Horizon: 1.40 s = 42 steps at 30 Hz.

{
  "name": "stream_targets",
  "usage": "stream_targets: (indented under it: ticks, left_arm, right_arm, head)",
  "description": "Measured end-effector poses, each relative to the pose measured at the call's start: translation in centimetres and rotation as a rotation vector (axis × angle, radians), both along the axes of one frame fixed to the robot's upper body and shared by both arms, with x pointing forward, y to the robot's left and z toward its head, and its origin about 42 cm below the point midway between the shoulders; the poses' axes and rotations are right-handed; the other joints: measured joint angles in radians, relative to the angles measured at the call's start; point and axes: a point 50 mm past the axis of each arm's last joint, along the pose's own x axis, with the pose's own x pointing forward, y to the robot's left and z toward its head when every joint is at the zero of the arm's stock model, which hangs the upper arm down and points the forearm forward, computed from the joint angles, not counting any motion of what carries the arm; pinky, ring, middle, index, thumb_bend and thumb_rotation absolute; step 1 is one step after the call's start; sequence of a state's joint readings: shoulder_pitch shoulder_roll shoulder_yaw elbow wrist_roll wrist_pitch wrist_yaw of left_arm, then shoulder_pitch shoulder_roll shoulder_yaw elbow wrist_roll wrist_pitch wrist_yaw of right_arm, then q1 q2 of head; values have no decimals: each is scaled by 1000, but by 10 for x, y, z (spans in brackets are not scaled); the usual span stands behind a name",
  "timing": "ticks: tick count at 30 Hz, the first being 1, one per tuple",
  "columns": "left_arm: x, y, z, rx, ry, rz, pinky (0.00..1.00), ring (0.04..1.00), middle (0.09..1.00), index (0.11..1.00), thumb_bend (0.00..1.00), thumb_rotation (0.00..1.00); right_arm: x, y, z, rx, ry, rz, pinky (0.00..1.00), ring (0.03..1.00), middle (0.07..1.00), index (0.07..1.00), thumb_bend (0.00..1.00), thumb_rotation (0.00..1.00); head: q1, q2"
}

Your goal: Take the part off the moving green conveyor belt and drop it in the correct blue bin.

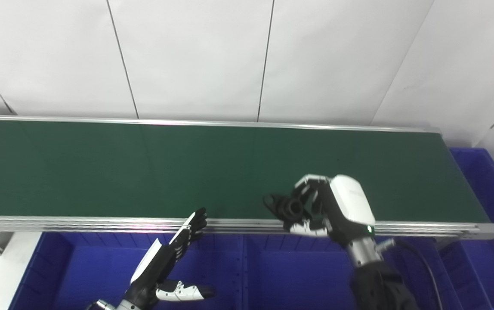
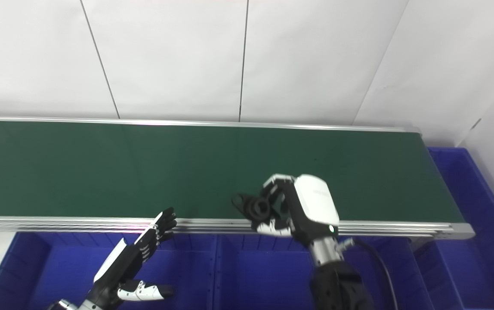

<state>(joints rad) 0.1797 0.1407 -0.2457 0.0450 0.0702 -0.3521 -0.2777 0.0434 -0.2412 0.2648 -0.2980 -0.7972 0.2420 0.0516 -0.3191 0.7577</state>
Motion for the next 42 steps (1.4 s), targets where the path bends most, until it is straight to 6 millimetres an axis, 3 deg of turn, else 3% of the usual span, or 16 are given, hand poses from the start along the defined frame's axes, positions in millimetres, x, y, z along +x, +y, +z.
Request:
stream_targets:
  ticks: [6,12,18,25,27,28,29,30,37,38,42]
  left_arm:
    - [0,3,7,9,3,-10,930,981,998,988,881,492]
    - [1,1,12,2,-3,-8,940,975,982,969,890,474]
    - [2,0,14,5,-7,-4,933,979,982,978,877,488]
    - [2,-1,18,4,-15,-2,924,976,984,980,877,488]
    - [1,0,17,4,-12,-1,924,976,984,980,875,485]
    - [1,0,17,4,-11,0,923,975,984,981,873,484]
    - [1,0,17,4,-10,0,921,974,982,981,870,482]
    - [1,0,17,4,-10,0,922,974,983,982,873,484]
    - [-1,0,16,4,-6,1,921,971,981,976,879,486]
    - [-2,0,16,5,-4,2,922,972,981,976,880,485]
    - [-3,1,15,5,0,2,927,973,983,975,884,482]
  right_arm:
    - [-22,-6,-21,-8,88,-9,172,230,470,490,525,0]
    - [-30,-12,-54,-57,229,10,257,351,453,513,522,0]
    - [-24,-18,-81,-115,365,44,299,395,440,523,518,0]
    - [-7,-6,-94,-241,495,109,384,475,436,541,514,1]
    - [-5,-3,-94,-263,518,120,420,509,477,507,519,0]
    - [-4,-3,-95,-266,527,119,440,532,485,642,534,0]
    - [-4,-2,-95,-269,531,117,519,616,633,746,567,103]
    - [-4,-3,-97,-273,535,117,658,766,810,836,603,186]
    - [-17,-11,-98,-172,474,43,883,950,964,930,650,325]
    - [-21,-11,-96,-150,455,37,908,968,975,943,655,382]
    - [-36,-2,-78,-48,368,17,908,961,964,942,654,441]
  head:
    - [-9,51]
    - [12,72]
    - [18,78]
    - [18,78]
    - [18,78]
    - [18,78]
    - [18,75]
    - [18,69]
    - [34,43]
    - [35,38]
    - [43,20]
